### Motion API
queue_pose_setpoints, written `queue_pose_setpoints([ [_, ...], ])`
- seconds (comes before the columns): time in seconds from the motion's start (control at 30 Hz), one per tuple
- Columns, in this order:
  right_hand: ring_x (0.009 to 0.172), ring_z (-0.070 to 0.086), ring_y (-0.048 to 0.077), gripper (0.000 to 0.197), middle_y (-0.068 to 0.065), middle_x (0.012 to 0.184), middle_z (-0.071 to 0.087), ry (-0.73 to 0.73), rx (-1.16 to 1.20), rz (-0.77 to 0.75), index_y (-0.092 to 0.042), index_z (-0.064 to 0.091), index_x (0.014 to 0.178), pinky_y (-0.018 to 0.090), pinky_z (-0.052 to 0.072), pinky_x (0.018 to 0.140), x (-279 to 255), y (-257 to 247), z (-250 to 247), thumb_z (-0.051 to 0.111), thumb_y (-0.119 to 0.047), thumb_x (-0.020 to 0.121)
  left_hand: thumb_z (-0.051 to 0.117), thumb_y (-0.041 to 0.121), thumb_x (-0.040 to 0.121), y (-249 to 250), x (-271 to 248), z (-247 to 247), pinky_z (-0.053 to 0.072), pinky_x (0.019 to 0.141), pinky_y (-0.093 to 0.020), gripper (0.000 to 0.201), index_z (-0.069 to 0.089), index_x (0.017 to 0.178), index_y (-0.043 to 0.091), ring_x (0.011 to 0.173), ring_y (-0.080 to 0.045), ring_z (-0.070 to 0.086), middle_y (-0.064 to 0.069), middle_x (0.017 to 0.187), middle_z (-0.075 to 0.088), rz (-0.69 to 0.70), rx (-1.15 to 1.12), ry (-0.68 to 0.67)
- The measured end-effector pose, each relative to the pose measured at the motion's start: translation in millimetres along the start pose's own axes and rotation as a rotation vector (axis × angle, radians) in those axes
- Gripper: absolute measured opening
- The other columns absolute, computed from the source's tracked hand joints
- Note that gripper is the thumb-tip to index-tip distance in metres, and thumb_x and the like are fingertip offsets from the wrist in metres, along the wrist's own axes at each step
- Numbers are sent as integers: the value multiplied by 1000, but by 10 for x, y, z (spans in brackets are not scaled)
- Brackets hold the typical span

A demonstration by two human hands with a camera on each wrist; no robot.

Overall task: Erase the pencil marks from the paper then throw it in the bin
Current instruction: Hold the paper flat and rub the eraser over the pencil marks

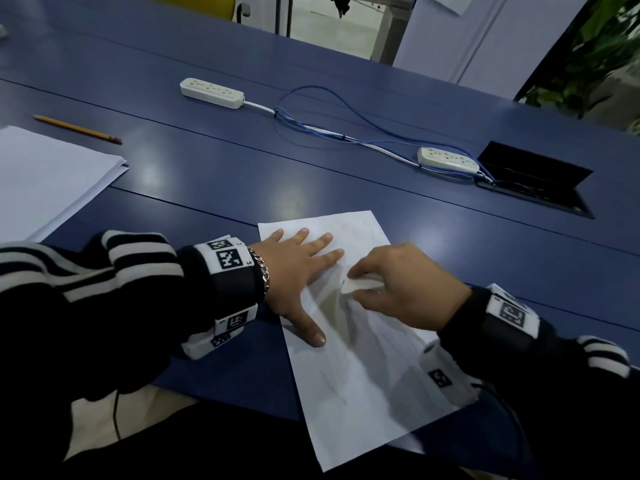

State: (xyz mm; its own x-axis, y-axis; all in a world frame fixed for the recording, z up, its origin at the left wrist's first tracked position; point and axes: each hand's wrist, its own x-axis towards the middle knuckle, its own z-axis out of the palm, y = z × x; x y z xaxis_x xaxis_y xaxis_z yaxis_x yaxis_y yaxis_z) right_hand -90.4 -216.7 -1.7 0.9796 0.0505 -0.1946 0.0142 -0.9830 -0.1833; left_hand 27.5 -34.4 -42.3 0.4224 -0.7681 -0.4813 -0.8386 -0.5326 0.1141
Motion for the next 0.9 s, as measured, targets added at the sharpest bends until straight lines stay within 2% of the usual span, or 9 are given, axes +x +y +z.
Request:
queue_pose_setpoints([
  [0.13, 100, 64, 27, 32, 1, 103, 70, 72, -56, 31, -23, 69, 110, 39, 51, 85, 130, -55, 78, 62, -42, 86, 69, 100, 51, -19, 13, 41, -6, 129, -59, 158, -25, 163, 39, 160, -27, -24, 10, 171, -32, -11, -4, -8],
  [0.2, 95, 63, 28, 24, 3, 96, 68, 68, -59, -32, -20, 67, 104, 38, 50, 80, 57, -166, 153, 57, -35, 88, 70, 99, 49, -13, 28, 52, -5, 129, -60, 161, -25, 163, 38, 160, -29, -24, 8, 171, -32, -12, 7, -3],
  [0.33, 87, 61, 23, 18, -1, 89, 66, -113, -59, -220, -25, 69, 94, 37, 51, 77, -114, -311, 176, 54, -31, 86, 69, 99, 50, 4, 54, 71, -2, 129, -62, 159, -27, 162, 37, 160, -32, -22, 6, 171, -32, -23, 51, -3],
  [0.4, 89, 64, 23, 21, -2, 92, 67, -86, -66, -173, -29, 70, 99, 38, 52, 78, 29, -148, 104, 57, -39, 86, 67, 101, 48, -8, 48, 78, -3, 129, -61, 160, -26, 162, 38, 160, -30, -22, 8, 171, -32, -21, 32, 2],
  [0.53, 93, 64, 29, 25, 4, 94, 67, 65, -187, -42, -18, 68, 101, 40, 52, 77, 163, 28, 81, 56, -36, 89, 65, 103, 47, -22, 46, 85, -4, 129, -60, 160, -27, 161, 40, 160, -27, -23, 12, 170, -34, -27, 27, 2],
  [0.67, 77, 61, 26, 29, 3, 81, 65, -21, -163, -256, -16, 68, 87, 36, 50, 68, -128, -348, 251, 42, -27, 86, 65, 102, 50, -8, 84, 90, -3, 129, -59, 157, -30, 160, 41, 160, -29, -22, 9, 170, -35, -38, 60, 0],
  [0.77, 87, 62, 24, 35, 0, 89, 66, -51, -138, -163, -21, 69, 97, 36, 51, 75, 25, -169, 140, 42, -41, 87, 62, 105, 45, -23, 88, 96, -3, 129, -60, 161, -30, 160, 40, 160, -28, -22, 10, 170, -35, -30, 50, 9],
  [0.83, 92, 63, 26, 30, 0, 90, 66, 26, -150, -70, -21, 69, 99, 36, 50, 76, 130, -29, 49, 50, -42, 87, 62, 106, 43, -32, 74, 95, -4, 129, -60, 162, -30, 160, 40, 160, -27, -23, 11, 169, -35, -26, 38, 1],
  [0.9, 91, 62, 27, 27, 1, 89, 66, 38, -168, -76, -20, 68, 95, 35, 48, 75, 101, -99, 89, 49, -38, 87, 63, 105, 44, -24, 76, 86, -4, 129, -60, 162, -30, 160, 40, 160, -27, -24, 11, 169, -36, -31, 41, -4],
])
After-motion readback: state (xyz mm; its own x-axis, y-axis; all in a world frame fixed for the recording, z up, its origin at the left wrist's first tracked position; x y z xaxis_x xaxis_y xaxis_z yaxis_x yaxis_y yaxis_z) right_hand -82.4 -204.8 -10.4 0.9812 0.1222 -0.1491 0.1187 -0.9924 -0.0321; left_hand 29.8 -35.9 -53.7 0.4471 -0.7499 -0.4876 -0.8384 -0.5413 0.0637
